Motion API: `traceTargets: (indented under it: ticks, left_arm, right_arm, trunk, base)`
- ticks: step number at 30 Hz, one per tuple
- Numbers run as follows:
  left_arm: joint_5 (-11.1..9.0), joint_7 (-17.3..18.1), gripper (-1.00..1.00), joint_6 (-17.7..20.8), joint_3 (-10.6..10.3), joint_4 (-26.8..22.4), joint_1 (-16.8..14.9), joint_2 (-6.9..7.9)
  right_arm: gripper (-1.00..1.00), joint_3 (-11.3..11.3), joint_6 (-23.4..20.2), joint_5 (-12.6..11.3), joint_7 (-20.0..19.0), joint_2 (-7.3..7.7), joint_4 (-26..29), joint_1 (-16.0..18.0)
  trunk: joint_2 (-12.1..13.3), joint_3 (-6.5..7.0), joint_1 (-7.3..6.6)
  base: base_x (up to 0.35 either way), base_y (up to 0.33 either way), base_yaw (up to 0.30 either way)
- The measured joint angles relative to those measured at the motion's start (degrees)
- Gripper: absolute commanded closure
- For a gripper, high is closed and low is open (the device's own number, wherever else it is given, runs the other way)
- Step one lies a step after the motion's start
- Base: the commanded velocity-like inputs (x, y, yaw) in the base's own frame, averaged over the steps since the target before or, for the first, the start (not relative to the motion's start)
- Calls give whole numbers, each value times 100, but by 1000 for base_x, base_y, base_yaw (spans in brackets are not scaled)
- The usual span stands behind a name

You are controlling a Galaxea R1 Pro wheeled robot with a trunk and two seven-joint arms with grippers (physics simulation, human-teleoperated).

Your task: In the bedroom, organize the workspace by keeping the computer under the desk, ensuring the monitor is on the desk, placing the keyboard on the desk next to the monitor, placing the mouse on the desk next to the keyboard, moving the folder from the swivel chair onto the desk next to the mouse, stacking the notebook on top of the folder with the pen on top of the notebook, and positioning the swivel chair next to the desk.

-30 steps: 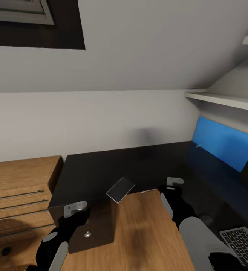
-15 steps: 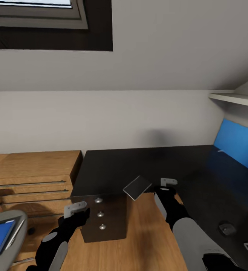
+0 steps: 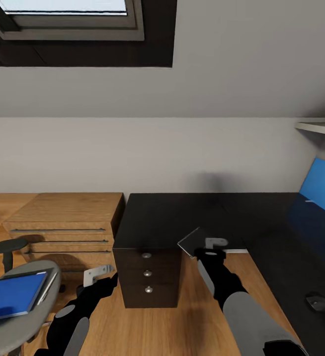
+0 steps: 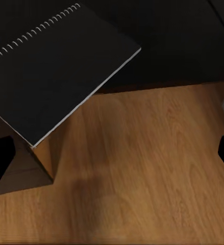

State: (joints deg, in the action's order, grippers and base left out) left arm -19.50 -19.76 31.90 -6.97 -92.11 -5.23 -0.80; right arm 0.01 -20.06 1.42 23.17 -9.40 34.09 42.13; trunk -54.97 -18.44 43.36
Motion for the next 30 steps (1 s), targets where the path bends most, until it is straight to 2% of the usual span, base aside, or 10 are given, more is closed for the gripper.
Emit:
traceTargets:
  ticks: [5, 22, 24, 26, 30]
  left_arm:
    - [4, 0, -100, -3, 4, -3, 0, 0]
    - [10, 0, -100, 2, 17, 0, 0, 0]
    - [7, -1, -100, 2, 19, 14, 0, 3]
    - [2, -1, -100, 0, 24, 63, 45, 47]
    - [-1, 7, -100, -44, 34, 296, 379, 281]
  right_arm:
    - [-100, 254, 13, -2, -12, 4, 28, -63]
    - [-100, 319, 27, -32, 0, -20, 194, -86]
    - [-100, 319, 33, -40, -14, -21, 186, -86]
    - [-100, 322, 70, -48, -21, -30, 172, -89]
    - [-100, 336, 233, -52, -16, -60, 162, -122]
  trunk:
    - [159, 71, -87]
    - [842, 377, -461]
    - [843, 377, -462]
    - [843, 377, -462]
    - [843, 377, -462]
  base:
    - [-1, 1, 4]
    - [0, 0, 0]
    - [0, 0, 13]
    - [0, 0, 84]
    - [0, 0, 181]
